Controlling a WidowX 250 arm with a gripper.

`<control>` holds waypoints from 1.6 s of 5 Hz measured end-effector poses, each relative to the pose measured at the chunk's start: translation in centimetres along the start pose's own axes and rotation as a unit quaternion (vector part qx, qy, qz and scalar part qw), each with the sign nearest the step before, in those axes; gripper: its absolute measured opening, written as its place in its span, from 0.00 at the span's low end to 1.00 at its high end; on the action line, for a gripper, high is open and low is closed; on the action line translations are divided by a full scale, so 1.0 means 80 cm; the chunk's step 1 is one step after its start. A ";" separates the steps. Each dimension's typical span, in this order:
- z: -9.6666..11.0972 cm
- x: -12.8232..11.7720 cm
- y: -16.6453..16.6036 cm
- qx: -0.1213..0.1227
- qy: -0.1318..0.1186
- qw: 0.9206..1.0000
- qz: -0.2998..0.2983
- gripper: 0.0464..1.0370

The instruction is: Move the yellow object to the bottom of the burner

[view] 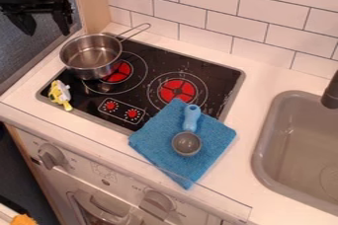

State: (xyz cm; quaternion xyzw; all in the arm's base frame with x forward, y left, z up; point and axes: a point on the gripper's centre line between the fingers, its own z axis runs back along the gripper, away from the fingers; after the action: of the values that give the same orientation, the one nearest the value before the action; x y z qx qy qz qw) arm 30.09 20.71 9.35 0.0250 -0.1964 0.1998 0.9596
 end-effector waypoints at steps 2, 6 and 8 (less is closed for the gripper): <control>-0.001 -0.031 -0.005 -0.032 0.027 0.998 0.051 0.96; -0.020 -0.113 0.004 -0.002 0.045 0.995 0.088 0.96; -0.053 -0.115 -0.007 -0.013 0.056 0.994 0.093 0.96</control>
State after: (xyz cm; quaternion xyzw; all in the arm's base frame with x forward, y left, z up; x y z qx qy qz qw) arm 24.13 17.27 1.88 -0.0174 -0.1466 0.2864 0.9467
